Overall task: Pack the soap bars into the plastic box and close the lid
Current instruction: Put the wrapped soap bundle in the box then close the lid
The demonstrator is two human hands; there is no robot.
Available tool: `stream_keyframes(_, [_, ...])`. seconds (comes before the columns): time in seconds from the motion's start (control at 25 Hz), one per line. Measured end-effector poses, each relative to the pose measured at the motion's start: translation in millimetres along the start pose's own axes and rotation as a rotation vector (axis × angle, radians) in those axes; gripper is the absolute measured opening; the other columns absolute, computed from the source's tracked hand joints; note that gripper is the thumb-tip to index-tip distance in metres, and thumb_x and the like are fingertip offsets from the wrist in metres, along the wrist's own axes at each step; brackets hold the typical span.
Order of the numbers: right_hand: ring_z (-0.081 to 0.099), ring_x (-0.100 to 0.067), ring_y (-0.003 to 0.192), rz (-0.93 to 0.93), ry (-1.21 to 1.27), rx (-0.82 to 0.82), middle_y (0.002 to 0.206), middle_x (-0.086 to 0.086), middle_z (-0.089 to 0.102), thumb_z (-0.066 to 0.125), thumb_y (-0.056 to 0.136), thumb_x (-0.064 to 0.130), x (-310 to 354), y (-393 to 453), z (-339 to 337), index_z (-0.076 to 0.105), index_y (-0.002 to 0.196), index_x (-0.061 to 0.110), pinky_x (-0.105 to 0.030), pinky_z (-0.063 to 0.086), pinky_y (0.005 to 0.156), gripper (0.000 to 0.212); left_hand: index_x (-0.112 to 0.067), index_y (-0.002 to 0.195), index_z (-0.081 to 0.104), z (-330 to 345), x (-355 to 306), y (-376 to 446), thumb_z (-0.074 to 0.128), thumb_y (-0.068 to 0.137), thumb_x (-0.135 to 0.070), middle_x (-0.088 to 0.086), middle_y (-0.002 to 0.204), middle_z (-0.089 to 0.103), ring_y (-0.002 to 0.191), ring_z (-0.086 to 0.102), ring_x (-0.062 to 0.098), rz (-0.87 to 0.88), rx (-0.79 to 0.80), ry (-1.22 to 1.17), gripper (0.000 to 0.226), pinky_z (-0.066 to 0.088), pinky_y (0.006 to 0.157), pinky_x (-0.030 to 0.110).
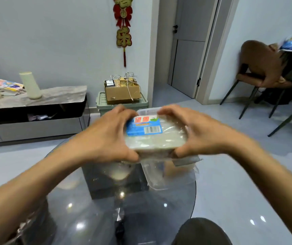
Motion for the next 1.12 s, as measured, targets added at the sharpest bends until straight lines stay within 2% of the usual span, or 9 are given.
stream_keyframes(0.12, [0.054,-0.009,0.11,0.185,0.039,0.195,0.123,0.015,0.056,0.085,0.058,0.03,-57,18,-28,0.045,0.129,0.043,-0.029,0.047,0.091,0.082,-0.017,0.122,0.057,15,-18,62,0.083,0.047,-0.054,-0.002,0.111,0.059,0.094,0.059,0.017,-0.075,0.119,-0.056,0.087,0.052,0.084,0.036])
stream_keyframes(0.2, [0.056,-0.015,0.108,0.294,0.047,0.367,0.121,0.01,0.058,0.084,0.059,0.023,-93,22,-13,0.049,0.127,0.038,-0.028,0.048,0.085,0.078,-0.014,0.11,0.064,54,-22,86,0.087,0.053,-0.048,0.003,0.105,0.067,0.092,0.063,0.021,-0.124,0.3,-0.11,0.07,0.053,0.086,0.041])
stream_keyframes(0.4, [0.055,-0.015,0.109,0.398,0.145,0.524,0.117,0.01,0.059,0.075,0.053,0.025,-137,38,20,0.051,0.127,0.031,-0.021,0.043,0.078,0.078,-0.016,0.1,0.068,112,2,117,0.086,0.055,-0.05,0.002,0.098,0.071,0.09,0.065,0.019,-0.214,0.463,-0.145,0.059,0.054,0.089,0.042])
stream_keyframes(0.56, [0.052,-0.018,0.106,0.419,-0.133,0.649,0.117,0.011,0.051,0.082,0.063,0.023,-154,50,43,0.039,0.132,0.037,-0.028,0.038,0.083,0.083,-0.021,0.101,0.061,131,6,124,0.085,0.05,-0.055,-0.003,0.094,0.066,0.082,0.062,0.015,-0.173,0.479,-0.006,0.067,0.055,0.077,0.034])
stream_keyframes(0.72, [0.047,-0.021,0.114,0.408,-0.136,0.707,0.128,0.005,0.047,0.081,0.07,0.019,-154,48,51,0.031,0.14,0.037,-0.03,0.037,0.088,0.088,-0.029,0.102,0.062,133,14,117,0.074,0.052,-0.07,-0.009,0.097,0.066,0.087,0.062,0.011,-0.204,0.543,-0.126,0.065,0.051,0.08,0.031])
stream_keyframes(0.84, [0.042,-0.021,0.123,0.437,-0.068,0.785,0.135,0.002,0.044,0.077,0.072,0.014,-146,46,47,0.032,0.144,0.034,-0.031,0.034,0.1,0.087,-0.028,0.1,0.066,131,15,111,0.078,0.054,-0.065,-0.01,0.095,0.069,0.086,0.064,0.01,-0.201,0.549,-0.154,0.061,0.053,0.084,0.032])
stream_keyframes(0.96, [0.048,-0.019,0.121,0.459,-0.008,0.767,0.131,0.002,0.053,0.066,0.086,0.014,-138,47,47,0.045,0.137,0.03,-0.032,0.036,0.105,0.058,-0.023,0.106,0.067,132,12,113,0.078,0.064,-0.055,-0.005,0.101,0.069,0.09,0.064,0.014,-0.187,0.522,-0.109,0.054,0.053,0.089,0.037])
stream_keyframes(1.04, [0.054,-0.019,0.115,0.494,0.065,0.684,0.127,-0.001,0.059,0.058,0.094,0.028,-134,53,54,0.054,0.129,0.025,-0.032,0.041,0.101,0.035,-0.021,0.11,0.067,133,10,116,0.07,0.074,-0.053,0.0,0.106,0.067,0.093,0.062,0.018,-0.17,0.51,-0.05,0.048,0.051,0.087,0.038])
stream_keyframes(1.12, [0.058,-0.02,0.111,0.555,0.053,0.62,0.125,-0.002,0.061,0.05,0.095,0.051,-136,60,65,0.058,0.129,0.019,-0.034,0.043,0.099,0.048,-0.02,0.115,0.064,134,9,117,0.06,0.082,-0.053,0.005,0.114,0.065,0.096,0.058,0.021,-0.171,0.496,-0.018,0.047,0.047,0.08,0.034])
Point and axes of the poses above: each hand's wrist, its own y-axis towards the middle knuckle, its own z-axis out of the palm, x = y × z, the point moved 8 cm from there along y, towards the middle knuckle
